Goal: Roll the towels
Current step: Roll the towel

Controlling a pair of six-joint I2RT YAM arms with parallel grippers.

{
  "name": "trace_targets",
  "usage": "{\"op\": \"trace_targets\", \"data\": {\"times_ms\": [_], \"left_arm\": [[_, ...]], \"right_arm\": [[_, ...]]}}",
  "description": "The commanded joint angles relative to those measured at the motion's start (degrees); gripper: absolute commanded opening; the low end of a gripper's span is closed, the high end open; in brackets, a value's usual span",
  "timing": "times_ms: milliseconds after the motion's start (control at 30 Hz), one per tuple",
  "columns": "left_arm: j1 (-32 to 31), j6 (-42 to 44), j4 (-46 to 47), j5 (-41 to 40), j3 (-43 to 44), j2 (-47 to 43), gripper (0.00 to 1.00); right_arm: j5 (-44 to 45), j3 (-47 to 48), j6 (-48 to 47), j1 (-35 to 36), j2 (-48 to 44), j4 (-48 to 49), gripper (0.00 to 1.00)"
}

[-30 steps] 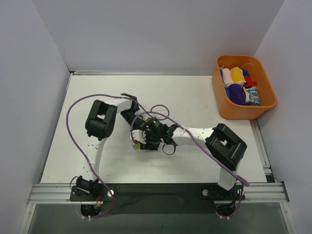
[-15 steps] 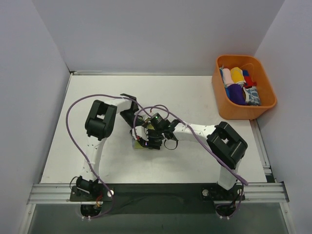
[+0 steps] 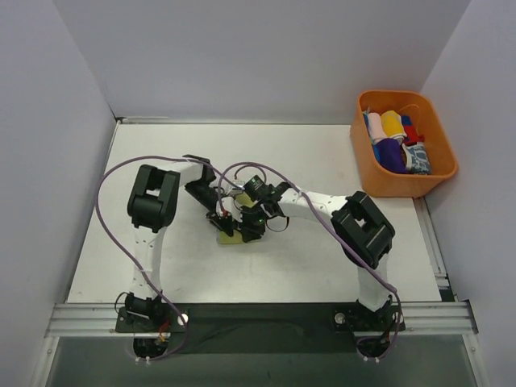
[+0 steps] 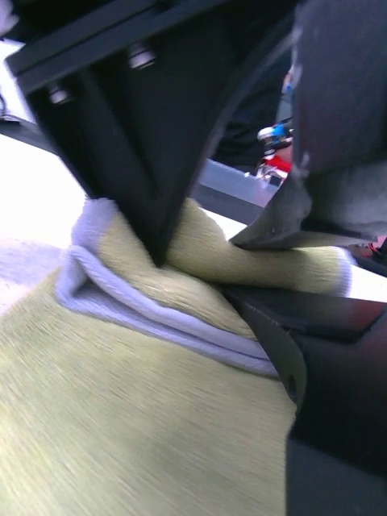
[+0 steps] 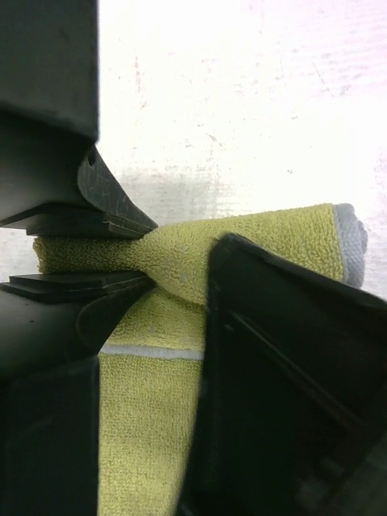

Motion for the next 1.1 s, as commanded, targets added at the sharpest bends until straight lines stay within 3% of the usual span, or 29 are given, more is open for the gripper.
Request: {"op": "trace_targets", "data": {"times_ms": [0, 300, 400, 533, 633, 667, 800, 900, 1067], "left_arm": [[6.1, 0.7, 8.4, -3.5, -1.6, -5.2, 0.38], [21.0, -0.9, 11.2, -0.6, -6.5, -15.2, 0.46], [26.0, -1.7, 17.0, -0.7, -11.4, -23.2, 0.47], [25.9, 1.4, 26.4, -4.8, -20.1, -41.0, 0.52], [20.0, 7.6, 30.5, -10.4, -27.5, -51.6, 0.55], [14.1, 9.0, 33.4, -15.3, -29.7, -54.1, 0.55], [1.1, 13.0, 45.3, -25.1, -42.0, -65.9, 0.64], [-8.8, 14.3, 52.4, -31.0, -47.7, -68.1, 0.67], [-18.4, 17.1, 59.1, -36.6, -50.5, -65.2, 0.68]], "right_arm": [[-4.4, 1.8, 1.2, -1.3, 2.3, -14.4, 0.00], [-13.0, 9.1, 3.7, -4.5, 8.7, -22.0, 0.00], [-18.0, 13.7, 4.5, -6.7, 13.1, -28.2, 0.00], [-23.4, 20.1, 4.4, -8.9, 19.4, -36.0, 0.00], [-27.1, 22.4, 6.1, -10.4, 22.2, -37.1, 0.00], [-28.1, 23.3, 6.9, -10.8, 23.0, -37.6, 0.00], [-31.5, 26.5, 9.2, -12.3, 27.3, -39.8, 0.01], [-31.3, 28.1, 10.9, -12.8, 29.0, -40.5, 0.02], [-32.5, 29.4, 12.8, -13.5, 31.7, -41.1, 0.03]]}}
